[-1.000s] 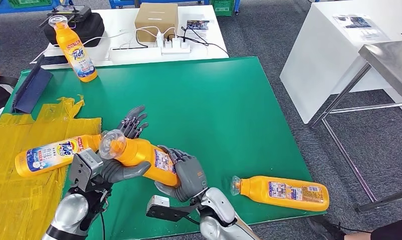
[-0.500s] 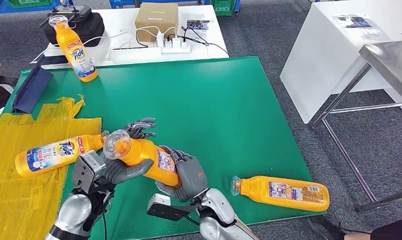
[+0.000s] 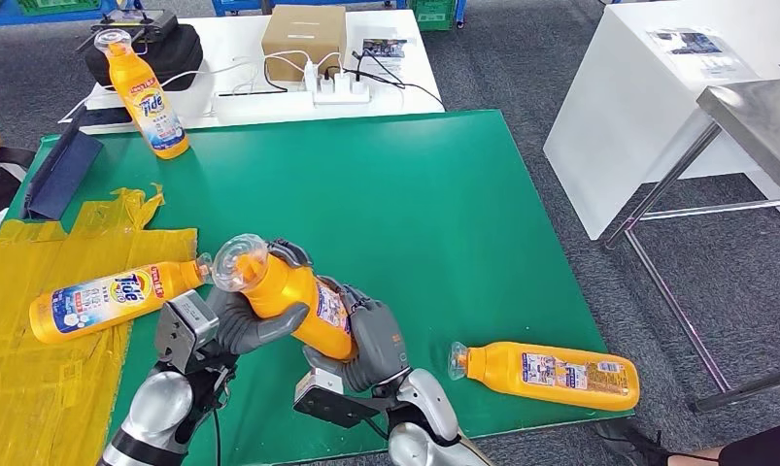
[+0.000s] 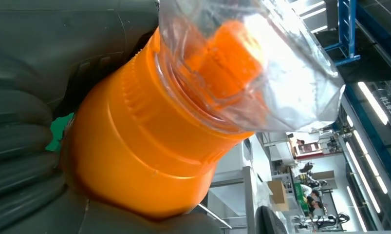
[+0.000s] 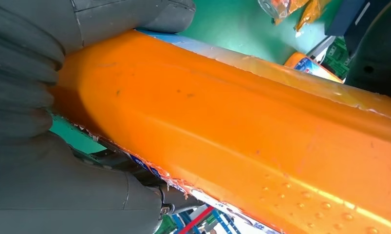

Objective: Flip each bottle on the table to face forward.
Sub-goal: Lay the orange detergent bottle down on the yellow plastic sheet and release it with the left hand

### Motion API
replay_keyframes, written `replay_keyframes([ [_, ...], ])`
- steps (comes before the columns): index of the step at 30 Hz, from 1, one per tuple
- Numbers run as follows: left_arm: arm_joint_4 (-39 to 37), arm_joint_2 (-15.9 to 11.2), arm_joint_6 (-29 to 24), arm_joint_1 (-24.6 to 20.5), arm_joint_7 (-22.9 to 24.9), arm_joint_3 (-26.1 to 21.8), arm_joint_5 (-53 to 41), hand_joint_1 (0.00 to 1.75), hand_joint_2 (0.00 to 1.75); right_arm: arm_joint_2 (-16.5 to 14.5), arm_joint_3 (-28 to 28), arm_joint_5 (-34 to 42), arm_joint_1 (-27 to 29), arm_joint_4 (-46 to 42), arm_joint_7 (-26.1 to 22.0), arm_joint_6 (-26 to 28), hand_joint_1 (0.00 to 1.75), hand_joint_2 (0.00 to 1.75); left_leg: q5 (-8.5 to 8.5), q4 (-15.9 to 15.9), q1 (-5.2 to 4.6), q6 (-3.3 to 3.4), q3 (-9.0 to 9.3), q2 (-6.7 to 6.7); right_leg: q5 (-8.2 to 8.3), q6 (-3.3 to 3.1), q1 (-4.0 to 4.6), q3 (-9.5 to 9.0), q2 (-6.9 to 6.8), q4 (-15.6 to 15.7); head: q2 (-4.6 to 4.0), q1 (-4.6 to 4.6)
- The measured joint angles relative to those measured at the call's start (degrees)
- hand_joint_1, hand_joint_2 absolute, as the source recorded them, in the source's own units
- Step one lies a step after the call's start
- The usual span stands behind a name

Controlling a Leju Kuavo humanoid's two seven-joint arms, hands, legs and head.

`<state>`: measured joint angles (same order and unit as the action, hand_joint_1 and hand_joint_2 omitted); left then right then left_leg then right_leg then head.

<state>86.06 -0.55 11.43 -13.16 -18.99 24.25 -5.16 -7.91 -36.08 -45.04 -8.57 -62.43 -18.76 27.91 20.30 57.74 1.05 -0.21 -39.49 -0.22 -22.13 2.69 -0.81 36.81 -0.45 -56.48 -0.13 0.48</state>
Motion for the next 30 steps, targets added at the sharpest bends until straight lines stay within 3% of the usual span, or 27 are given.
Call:
replay_keyframes([
  [16, -0.3, 0.5, 0.1, -0.7, -0.3, 0.4, 0.1, 1.75, 1.75, 0.0, 0.5, -0.1, 0.4, -1.2, -0.2, 1.8, 1.75, 1.75, 0.00, 0.0, 0.00, 0.00, -0.01, 0.00, 0.01, 0.01, 0.00, -0.01, 0.00, 0.0, 0.00, 0.00],
  [17, -0.4, 0.5, 0.1, -0.9, -0.4, 0.5, 0.1, 1.75, 1.75, 0.0, 0.6, -0.1, 0.4, -1.2, -0.3, 1.9, 1.62, 1.75, 0.00, 0.0, 0.00, 0.00, -0.01, 0.00, 0.01, 0.01, 0.00, -0.01, 0.00, 0.0, 0.00, 0.00],
  [20, -0.5, 0.6, 0.1, -1.1, -0.4, 0.7, 0.2, 1.75, 1.75, 0.0, 0.7, 0.1, 0.4, -1.2, -0.6, 2.5, 0.31, 1.75, -0.01, 0.0, 0.00, 0.01, -0.01, 0.00, 0.01, 0.01, 0.00, -0.01, -0.01, 0.0, 0.00, 0.00],
  [21, -0.5, 0.6, 0.1, -1.2, -0.4, 0.8, 0.2, 1.75, 1.75, 0.0, 0.8, 0.1, 0.4, -1.4, -0.9, 2.8, 0.00, 1.75, -0.01, 0.0, 0.00, 0.00, -0.01, 0.00, 0.01, 0.02, 0.00, -0.01, 0.00, 0.0, 0.00, 0.01],
  [25, -0.7, 0.4, -1.1, -0.8, -0.1, 0.9, -0.4, 1.75, 1.75, -0.6, 0.9, 1.3, 0.7, -3.6, -2.2, 4.6, 0.00, 1.75, 0.00, 0.0, 0.00, 0.00, -0.01, 0.00, 0.01, 0.01, 0.00, 0.02, 0.00, 0.0, 0.00, 0.01],
  [30, 0.0, -1.2, -7.8, -0.3, 1.0, -0.4, -7.5, 1.75, 1.75, -0.5, 2.6, 2.7, 2.2, -9.0, -2.6, 6.8, 0.00, 1.75, 0.01, 0.0, 0.00, -0.01, -0.02, 0.01, 0.00, 0.00, 0.00, 0.01, 0.00, 0.0, 0.00, 0.00],
])
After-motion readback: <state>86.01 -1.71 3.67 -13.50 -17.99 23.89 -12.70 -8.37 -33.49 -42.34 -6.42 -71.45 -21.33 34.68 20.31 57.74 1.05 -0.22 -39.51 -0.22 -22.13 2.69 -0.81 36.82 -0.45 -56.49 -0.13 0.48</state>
